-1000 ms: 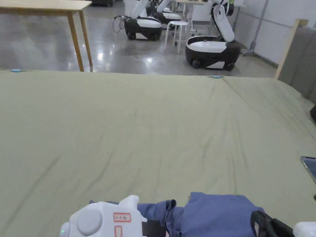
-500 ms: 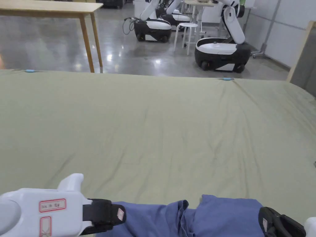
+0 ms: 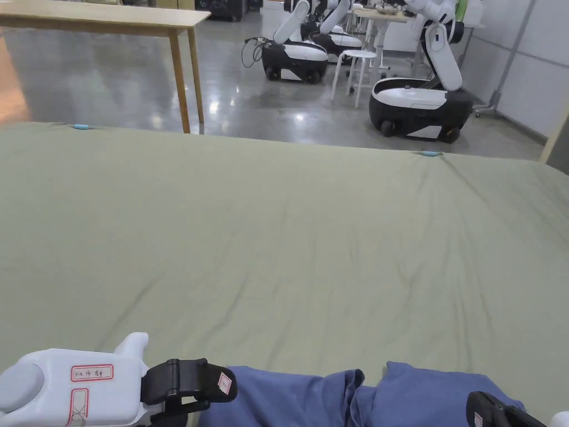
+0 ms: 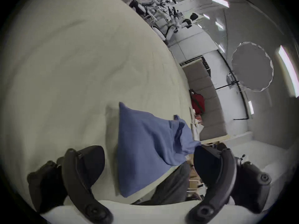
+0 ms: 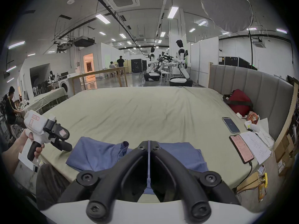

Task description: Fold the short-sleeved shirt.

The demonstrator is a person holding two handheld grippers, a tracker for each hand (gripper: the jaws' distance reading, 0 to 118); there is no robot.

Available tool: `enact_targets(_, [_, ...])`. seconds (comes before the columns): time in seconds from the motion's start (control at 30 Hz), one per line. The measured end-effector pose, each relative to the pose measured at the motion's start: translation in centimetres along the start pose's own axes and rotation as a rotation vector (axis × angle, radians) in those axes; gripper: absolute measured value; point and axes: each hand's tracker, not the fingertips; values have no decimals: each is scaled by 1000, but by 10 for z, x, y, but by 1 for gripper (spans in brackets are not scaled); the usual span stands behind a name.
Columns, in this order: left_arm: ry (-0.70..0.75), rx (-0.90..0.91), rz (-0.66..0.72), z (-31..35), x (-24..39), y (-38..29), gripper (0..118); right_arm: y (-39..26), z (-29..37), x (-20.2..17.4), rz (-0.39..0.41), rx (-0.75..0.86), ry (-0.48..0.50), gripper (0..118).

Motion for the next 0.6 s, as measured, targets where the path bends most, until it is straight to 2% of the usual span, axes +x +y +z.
enact_targets(0.17, [-95, -85, 40, -34, -26, 12, 110, -3, -3, 4, -15, -13, 0, 3])
enact_targets(0.23, [-131, -94, 36, -38, -27, 16, 103, -4, -2, 5, -13, -19, -5, 3])
enact_targets(0.27, [-117, -94, 41, -40, -28, 19, 91, -4, -3, 5, -12, -21, -7, 3])
enact_targets(0.3, [-92, -102, 42, -42, -27, 20, 55, -4, -3, 5, -13, -22, -8, 3])
enact_targets(0.33, [4, -99, 12, -44, -28, 21, 18, -5, -2, 6, -14, -24, -11, 3])
enact_targets(0.37, [68, -104, -25, -47, -26, 21, 15, -5, -2, 7, -15, -24, -13, 3])
enact_targets(0.4, [74, -103, -29, -47, -29, 21, 14, -4, -1, 6, -17, -23, -15, 3])
enact_targets(0.47, [4, -111, 15, -41, -29, 22, 14, -3, 2, 7, -20, -20, -20, 3])
enact_targets(0.6, [35, -102, -27, -25, -19, 21, 12, 0, 3, 8, -14, -13, -23, 3])
